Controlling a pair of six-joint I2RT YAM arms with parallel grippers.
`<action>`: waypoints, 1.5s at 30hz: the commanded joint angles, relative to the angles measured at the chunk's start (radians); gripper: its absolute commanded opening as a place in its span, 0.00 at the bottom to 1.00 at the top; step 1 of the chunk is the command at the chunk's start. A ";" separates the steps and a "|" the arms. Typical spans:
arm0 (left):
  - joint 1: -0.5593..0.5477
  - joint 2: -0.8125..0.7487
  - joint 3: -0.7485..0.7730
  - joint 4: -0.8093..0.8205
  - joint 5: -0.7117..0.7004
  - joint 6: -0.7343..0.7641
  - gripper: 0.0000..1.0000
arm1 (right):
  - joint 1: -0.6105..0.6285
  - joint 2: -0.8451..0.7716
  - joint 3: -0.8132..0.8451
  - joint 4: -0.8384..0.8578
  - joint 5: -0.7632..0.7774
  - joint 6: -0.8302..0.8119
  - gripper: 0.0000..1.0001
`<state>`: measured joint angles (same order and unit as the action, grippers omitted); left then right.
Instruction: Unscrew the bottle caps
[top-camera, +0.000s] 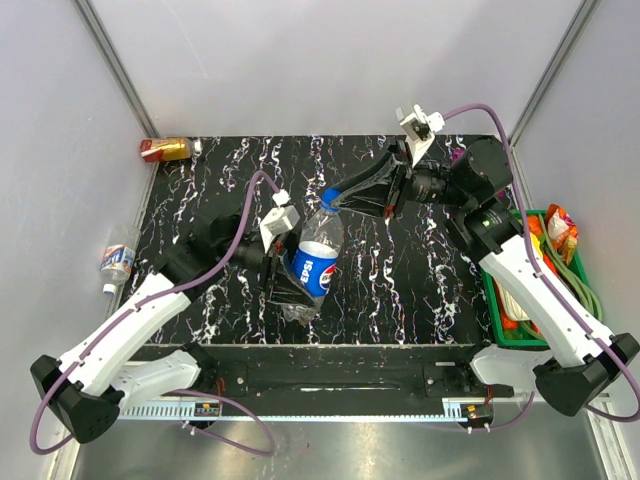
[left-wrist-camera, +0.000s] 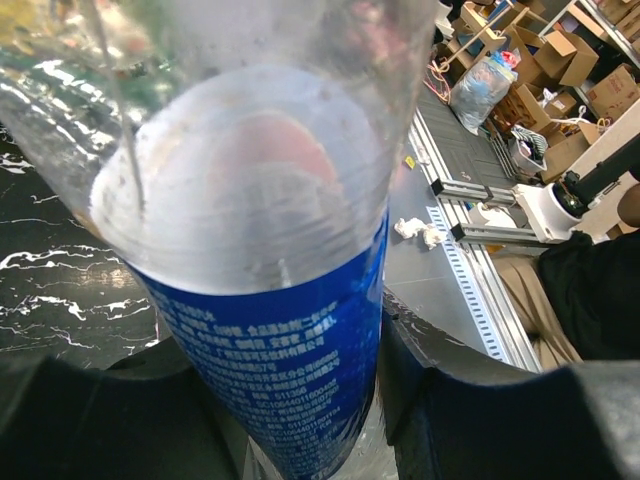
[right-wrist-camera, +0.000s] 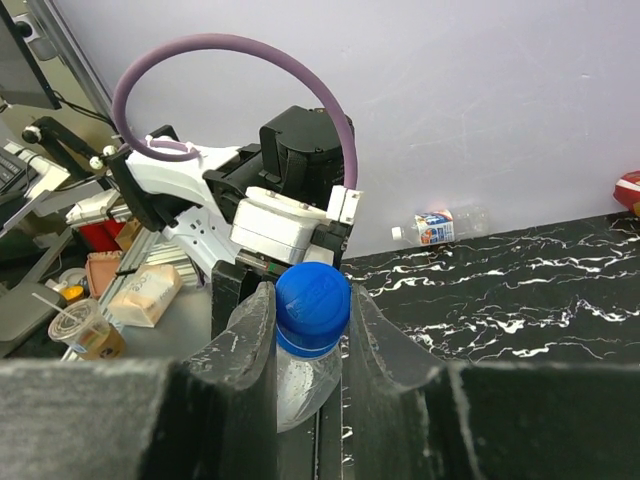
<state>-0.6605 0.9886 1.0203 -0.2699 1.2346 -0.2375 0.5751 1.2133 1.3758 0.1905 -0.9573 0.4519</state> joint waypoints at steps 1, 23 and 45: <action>-0.005 -0.011 0.009 0.150 0.124 0.027 0.00 | -0.020 -0.015 -0.029 -0.017 0.086 -0.010 0.00; -0.007 -0.007 0.017 0.032 0.057 0.086 0.00 | -0.089 -0.063 -0.098 0.041 0.244 0.076 0.00; 0.015 -0.036 -0.034 -0.069 -0.720 0.075 0.00 | -0.150 -0.009 -0.345 -0.020 0.439 0.107 0.00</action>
<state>-0.6544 0.9699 0.9970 -0.3363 0.7349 -0.1558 0.4355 1.1870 1.0630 0.1596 -0.5816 0.5503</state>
